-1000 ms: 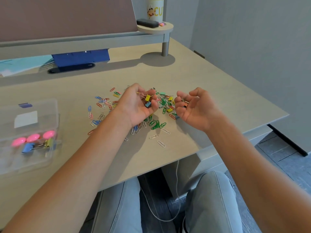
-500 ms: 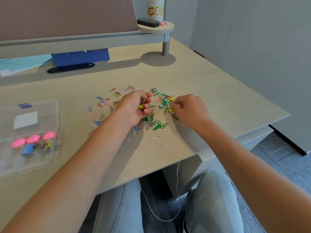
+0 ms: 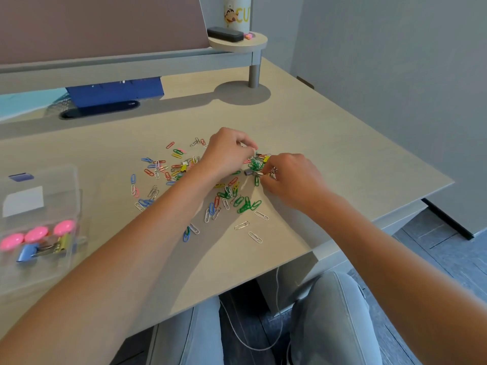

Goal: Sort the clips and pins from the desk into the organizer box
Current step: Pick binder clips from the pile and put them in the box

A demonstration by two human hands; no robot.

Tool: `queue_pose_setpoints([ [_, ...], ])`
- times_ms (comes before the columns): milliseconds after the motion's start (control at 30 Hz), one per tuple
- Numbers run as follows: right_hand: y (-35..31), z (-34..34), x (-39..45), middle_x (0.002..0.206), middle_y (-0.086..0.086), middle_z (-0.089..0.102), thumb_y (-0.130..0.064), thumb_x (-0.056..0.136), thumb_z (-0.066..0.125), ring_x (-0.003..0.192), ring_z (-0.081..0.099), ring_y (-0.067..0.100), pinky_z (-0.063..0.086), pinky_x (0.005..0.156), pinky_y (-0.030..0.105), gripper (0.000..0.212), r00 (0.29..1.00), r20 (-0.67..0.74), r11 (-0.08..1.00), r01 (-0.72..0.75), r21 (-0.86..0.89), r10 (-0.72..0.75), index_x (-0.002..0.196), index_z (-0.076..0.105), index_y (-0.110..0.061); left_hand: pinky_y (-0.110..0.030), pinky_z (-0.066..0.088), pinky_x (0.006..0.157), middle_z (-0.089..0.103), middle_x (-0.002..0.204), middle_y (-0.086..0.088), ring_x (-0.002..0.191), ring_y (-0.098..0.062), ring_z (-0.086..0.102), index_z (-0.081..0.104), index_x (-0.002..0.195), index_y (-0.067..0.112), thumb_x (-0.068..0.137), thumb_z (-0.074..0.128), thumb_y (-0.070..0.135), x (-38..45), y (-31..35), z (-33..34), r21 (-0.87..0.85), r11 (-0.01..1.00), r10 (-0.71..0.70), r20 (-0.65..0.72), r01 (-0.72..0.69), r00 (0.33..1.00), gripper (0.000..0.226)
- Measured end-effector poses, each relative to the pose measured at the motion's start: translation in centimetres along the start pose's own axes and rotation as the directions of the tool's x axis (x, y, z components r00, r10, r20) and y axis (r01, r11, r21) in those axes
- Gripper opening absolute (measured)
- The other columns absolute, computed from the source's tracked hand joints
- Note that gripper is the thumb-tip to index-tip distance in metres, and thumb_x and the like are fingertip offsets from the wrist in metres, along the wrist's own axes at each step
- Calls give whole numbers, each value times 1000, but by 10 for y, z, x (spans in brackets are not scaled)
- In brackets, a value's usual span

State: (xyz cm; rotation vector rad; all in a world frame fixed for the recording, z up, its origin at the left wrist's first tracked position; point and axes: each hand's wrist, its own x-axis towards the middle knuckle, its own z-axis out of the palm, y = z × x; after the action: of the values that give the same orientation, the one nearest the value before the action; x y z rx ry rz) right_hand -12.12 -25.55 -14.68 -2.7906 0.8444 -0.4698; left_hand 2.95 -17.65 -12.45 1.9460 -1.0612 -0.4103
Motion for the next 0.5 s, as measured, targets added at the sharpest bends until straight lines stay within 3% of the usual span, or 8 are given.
queue_pose_setpoints([
  [100, 7, -1, 2, 83, -1, 57, -27, 88, 60, 82, 58, 26, 40, 62, 33, 17, 997, 14, 997, 77, 5, -77, 98, 73, -21, -17, 38, 52, 55, 61, 4, 58, -12, 52, 78, 92, 28, 84, 72, 17, 17, 0, 8, 163, 982, 78, 88, -92, 993, 15],
  [300, 29, 10, 1, 86, 6, 57, -22, 97, 51, 74, 59, 34, 49, 61, 45, 20, 954, -69, 957, 289, -36, -291, 98, 68, -11, -22, 40, 54, 54, 55, 6, 51, -12, 51, 79, 92, 27, 83, 74, 17, 36, 3, 16, 231, 952, 137, 264, -200, 955, 14],
  [400, 36, 9, -4, 85, 4, 57, -26, 98, 47, 73, 58, 30, 49, 61, 45, 23, 949, -144, 960, 281, -12, -280, 96, 66, -13, -23, 42, 55, 57, 56, 7, 52, -13, 54, 79, 90, 28, 80, 77, 22, 41, 2, 18, 229, 949, 146, 295, -218, 944, 12],
  [500, 41, 2, -12, 83, -1, 57, -27, 97, 45, 73, 55, 22, 47, 65, 41, 21, 958, -228, 969, 206, 139, -172, 90, 62, -15, -24, 40, 55, 58, 55, 7, 51, -10, 51, 79, 89, 29, 78, 80, 30, 45, 1, 20, 248, 937, 162, 313, -245, 936, 11],
])
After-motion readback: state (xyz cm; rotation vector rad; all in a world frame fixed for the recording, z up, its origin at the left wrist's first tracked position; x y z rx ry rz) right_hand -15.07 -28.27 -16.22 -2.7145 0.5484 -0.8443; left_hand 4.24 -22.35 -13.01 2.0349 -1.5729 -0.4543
